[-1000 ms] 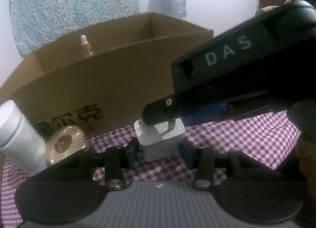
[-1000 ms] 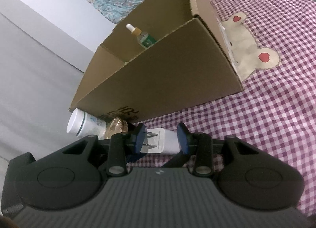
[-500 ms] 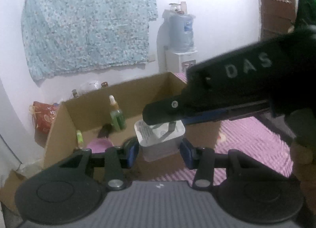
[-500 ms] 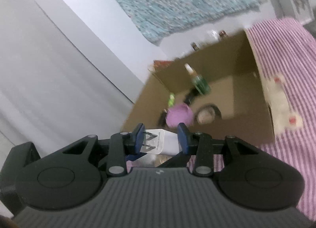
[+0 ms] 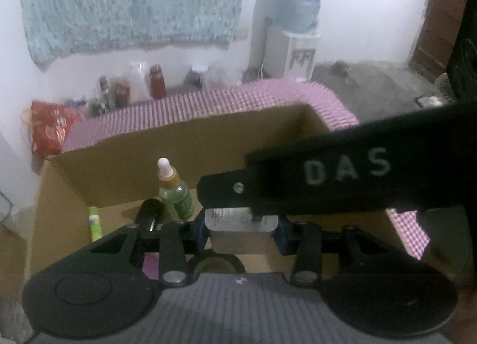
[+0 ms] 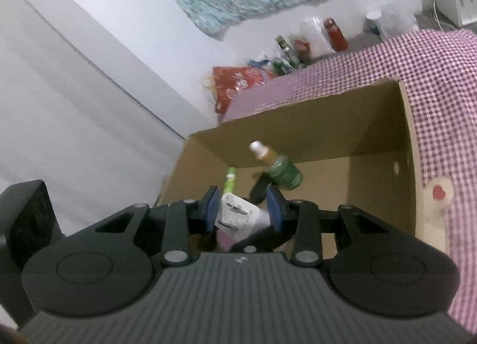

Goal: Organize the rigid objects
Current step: 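Carry the charger plug into the box and open the right gripper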

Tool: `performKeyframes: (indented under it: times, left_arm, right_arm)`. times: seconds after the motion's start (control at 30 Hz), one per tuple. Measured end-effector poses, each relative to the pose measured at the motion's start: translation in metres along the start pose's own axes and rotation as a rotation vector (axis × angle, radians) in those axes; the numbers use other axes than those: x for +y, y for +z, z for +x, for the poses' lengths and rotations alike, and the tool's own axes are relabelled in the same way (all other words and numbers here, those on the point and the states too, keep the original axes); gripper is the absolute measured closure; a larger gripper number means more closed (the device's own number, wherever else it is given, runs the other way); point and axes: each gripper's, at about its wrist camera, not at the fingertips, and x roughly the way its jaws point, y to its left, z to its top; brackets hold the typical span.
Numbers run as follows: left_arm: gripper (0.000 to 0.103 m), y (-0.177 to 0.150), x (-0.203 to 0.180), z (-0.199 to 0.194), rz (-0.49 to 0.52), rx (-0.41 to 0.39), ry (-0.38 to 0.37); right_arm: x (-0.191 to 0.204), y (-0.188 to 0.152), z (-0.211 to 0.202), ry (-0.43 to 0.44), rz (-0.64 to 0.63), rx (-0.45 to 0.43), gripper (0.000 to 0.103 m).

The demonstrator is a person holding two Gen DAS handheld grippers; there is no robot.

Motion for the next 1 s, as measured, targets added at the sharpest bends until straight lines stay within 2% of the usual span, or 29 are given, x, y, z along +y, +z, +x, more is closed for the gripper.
performKeyframes:
  times: [0.2,0.37,0.53,0.7,0.83,1.0]
  left_arm:
    - [0.059,0.014,0.001,0.033,-0.001,0.065,0.039]
    - [0.059,0.020,0.008,0.053,-0.046,0.131,0.004]
    - [0.057,0.024,0.011,0.051,-0.048,0.117,0.012]
    - [0.056,0.023,0.013,0.051,-0.061,0.116,0.019]
    - [0.041,0.024,0.013,0.038,-0.070,0.076,0.019]
    - [0.032,0.019,0.008,0.001,-0.056,0.010,0.007]
  right_arm:
    - [-0.020,0.020,0.040,-0.053,0.000,0.058,0.069]
    - [-0.030,0.027,0.062,-0.071,-0.014,0.092,0.069]
    - [-0.034,0.029,0.077,-0.069,-0.025,0.111,0.069]
    - [-0.036,0.029,0.075,-0.069,-0.037,0.086,0.069]
    - [-0.031,0.027,0.055,-0.044,-0.041,0.030,0.069]
    - [-0.023,0.021,0.013,0.006,-0.026,-0.069,0.069]
